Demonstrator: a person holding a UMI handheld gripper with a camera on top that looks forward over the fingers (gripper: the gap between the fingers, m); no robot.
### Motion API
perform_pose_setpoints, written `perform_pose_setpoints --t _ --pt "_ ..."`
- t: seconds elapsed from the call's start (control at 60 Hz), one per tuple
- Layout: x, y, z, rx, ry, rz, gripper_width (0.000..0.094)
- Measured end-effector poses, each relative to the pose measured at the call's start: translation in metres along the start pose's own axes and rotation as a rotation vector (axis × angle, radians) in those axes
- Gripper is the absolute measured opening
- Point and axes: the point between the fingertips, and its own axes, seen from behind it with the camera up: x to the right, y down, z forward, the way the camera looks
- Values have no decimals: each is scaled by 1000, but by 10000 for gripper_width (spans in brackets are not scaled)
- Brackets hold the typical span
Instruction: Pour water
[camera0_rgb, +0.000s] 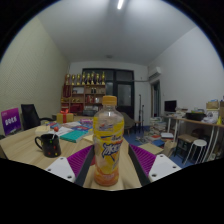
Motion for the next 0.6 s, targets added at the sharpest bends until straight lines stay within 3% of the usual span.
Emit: perform_pose_setpoints --t 0.033,0.1,0.3,0.433,0.483,0.5,0.6 --pt "-6 2 8 -12 -6 12 764" --pt "-11 6 16 -28 -13 27 515" --pt "-22 4 23 34 44 -37 475" --pt "-23 2 24 4 37 -60 413" --pt "-23 -6 28 -3 40 -133 451" --pt "-22 -9 29 -5 42 -169 371" --pt "-8 -51 31 14 62 -486 371"
